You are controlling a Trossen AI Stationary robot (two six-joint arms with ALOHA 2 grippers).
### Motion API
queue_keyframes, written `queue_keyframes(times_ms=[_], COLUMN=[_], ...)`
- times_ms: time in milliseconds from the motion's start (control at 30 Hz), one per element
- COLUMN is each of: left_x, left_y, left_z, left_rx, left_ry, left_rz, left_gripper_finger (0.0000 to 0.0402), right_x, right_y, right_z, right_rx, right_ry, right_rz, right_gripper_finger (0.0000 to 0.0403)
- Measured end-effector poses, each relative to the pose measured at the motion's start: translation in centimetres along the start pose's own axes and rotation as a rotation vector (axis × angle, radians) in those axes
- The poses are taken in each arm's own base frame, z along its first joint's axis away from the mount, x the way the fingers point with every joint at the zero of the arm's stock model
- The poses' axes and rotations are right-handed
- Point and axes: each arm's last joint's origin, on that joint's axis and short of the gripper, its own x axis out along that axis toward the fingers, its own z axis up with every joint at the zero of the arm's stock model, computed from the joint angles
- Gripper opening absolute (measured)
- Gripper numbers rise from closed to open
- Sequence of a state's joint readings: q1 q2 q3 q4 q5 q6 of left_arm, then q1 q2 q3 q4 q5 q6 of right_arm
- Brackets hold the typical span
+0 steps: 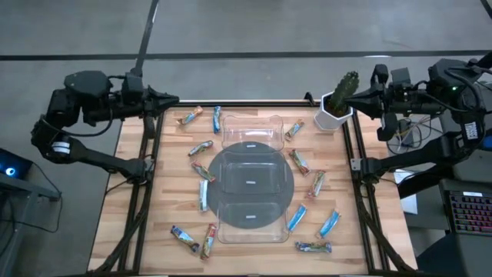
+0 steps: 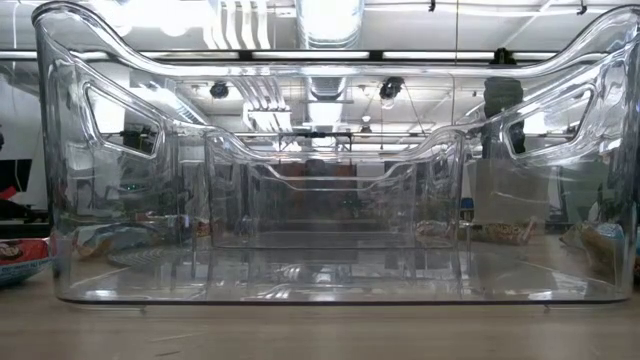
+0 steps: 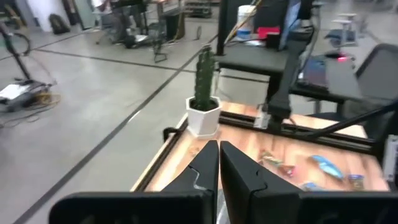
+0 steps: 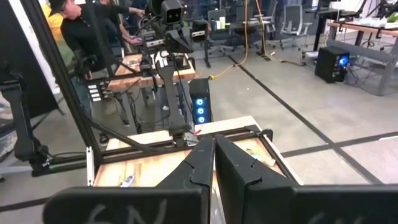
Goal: Pick and place Granola Bars by type
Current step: Put the red granola bar into the top transparent bin
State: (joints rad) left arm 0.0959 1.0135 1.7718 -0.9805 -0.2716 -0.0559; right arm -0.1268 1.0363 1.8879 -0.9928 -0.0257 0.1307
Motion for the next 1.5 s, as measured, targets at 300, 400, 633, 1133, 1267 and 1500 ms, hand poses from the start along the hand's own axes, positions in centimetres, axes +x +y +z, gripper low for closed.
queue_keyframes(times_ms=[300,400,633,1133,1267,1500], left_x=[0.5,0.5,0.8,3.9,4.5,6.1], left_y=[-0.1,-0.2,-0.4,-1.2,-1.4,-1.8], left_z=[0.4,0.9,0.8,0.3,-0.1,-1.5], left_rx=[-0.003,-0.016,-0.008,-0.015,-0.019,-0.036], left_ry=[0.004,-0.005,0.137,0.344,0.390,0.569], left_rz=[0.008,-0.006,-0.037,-0.008,0.000,0.041], left_gripper_finger=[0.0000,0.0000,0.0000,0.0031,0.0073,0.0157], right_x=[0.0,-0.1,-0.1,0.0,0.0,0.0], right_y=[0.0,0.0,0.0,0.0,0.0,0.0], right_z=[0.0,0.1,0.1,0.1,0.1,0.1], right_rx=[-0.003,-0.002,-0.003,-0.013,-0.010,-0.010], right_ry=[-0.003,-0.004,-0.004,-0.004,-0.004,-0.004], right_rz=[-0.002,-0.001,-0.001,-0.001,-0.001,-0.001], right_gripper_finger=[0.0008,0.0008,0.0008,0.0008,0.0008,0.0008])
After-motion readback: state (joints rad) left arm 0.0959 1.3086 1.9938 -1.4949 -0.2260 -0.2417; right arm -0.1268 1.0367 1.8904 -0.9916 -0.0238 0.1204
